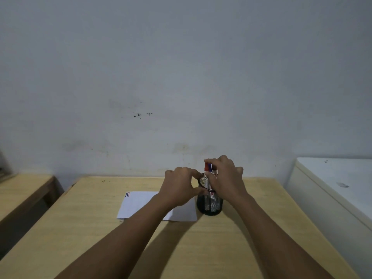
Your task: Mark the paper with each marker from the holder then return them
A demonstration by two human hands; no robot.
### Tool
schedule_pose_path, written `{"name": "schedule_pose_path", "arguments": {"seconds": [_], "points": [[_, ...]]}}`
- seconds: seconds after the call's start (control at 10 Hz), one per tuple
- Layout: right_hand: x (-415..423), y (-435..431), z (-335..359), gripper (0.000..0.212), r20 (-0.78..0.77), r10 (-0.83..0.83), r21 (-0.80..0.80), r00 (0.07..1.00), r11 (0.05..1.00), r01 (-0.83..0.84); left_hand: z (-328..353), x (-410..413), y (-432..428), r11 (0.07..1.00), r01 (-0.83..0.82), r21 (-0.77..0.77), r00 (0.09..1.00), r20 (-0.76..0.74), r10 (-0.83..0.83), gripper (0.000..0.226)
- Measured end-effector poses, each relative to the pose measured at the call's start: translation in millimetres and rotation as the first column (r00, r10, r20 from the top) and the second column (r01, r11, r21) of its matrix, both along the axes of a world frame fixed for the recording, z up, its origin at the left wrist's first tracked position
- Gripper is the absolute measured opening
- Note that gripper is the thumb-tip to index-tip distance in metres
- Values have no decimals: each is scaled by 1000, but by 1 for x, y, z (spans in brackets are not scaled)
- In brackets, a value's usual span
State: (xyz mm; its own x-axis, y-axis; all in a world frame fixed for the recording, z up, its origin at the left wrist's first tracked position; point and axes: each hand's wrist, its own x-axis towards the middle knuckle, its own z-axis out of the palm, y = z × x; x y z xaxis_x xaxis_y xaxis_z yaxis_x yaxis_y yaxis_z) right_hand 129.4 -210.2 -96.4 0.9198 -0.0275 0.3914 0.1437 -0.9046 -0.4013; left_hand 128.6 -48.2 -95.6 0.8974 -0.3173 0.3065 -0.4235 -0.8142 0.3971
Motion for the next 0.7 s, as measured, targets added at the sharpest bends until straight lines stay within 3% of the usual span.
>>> {"name": "schedule_pose_path", "arguments": {"seconds": [0.4,0.7], "points": [[-15,2,16,43,-6,-20,16,1000,1000,20,13,-8,8,998,-56,4,998,2,56,53],[-76,1,47,48,15,3,-6,1000,1000,-3,57,-60,53,978,-204,32,965,172,196,57]]}}
